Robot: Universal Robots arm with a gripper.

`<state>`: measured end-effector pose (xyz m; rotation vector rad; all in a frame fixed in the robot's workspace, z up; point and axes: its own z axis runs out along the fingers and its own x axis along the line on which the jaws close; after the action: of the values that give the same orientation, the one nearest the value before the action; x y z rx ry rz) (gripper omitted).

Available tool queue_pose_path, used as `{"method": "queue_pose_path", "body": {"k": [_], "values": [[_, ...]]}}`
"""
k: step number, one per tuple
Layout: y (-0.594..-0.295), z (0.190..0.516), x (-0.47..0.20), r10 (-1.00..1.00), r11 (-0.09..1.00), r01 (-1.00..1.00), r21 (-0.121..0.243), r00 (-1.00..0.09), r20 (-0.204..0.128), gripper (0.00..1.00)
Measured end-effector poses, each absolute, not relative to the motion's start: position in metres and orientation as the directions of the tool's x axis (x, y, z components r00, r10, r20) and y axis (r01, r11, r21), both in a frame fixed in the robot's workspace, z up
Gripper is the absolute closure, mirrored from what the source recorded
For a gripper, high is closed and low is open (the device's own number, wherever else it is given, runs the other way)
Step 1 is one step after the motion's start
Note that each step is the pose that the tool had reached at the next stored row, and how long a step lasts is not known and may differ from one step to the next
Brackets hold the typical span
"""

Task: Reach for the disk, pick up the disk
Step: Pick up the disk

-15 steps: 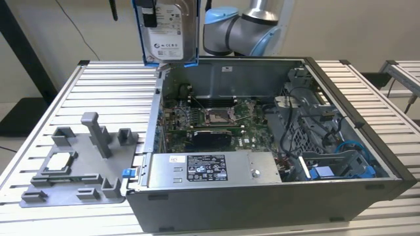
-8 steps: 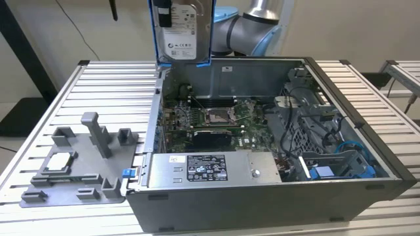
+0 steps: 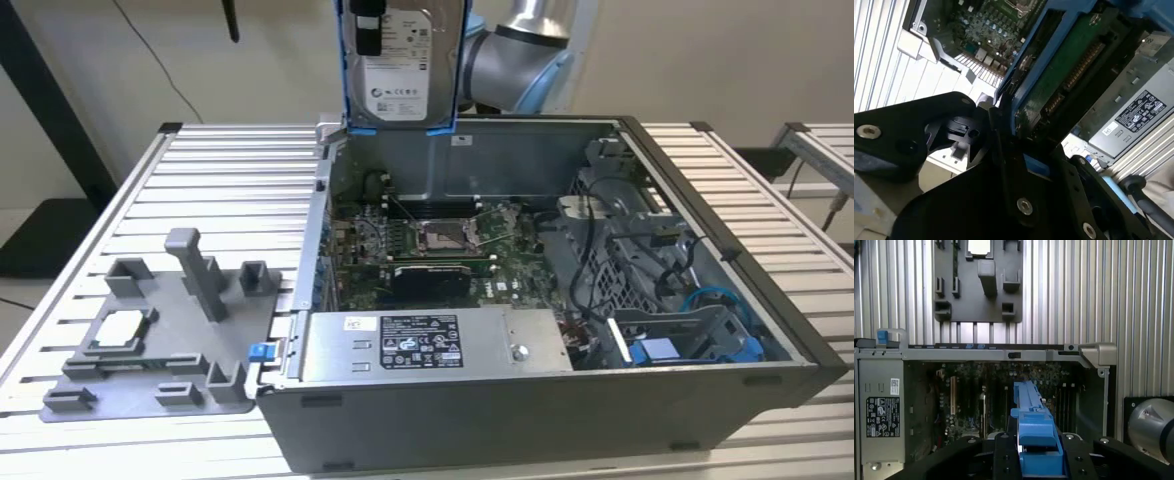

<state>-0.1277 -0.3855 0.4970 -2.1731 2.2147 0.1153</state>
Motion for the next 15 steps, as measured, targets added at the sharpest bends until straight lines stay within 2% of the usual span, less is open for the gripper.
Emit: {"method": "queue_pose_path", "body": {"k": [15], "values": [[-0.385,0.497,-0.078,-0.997,0.018,-0.999,0.028,-0.020,-0.079,1.00]]}}
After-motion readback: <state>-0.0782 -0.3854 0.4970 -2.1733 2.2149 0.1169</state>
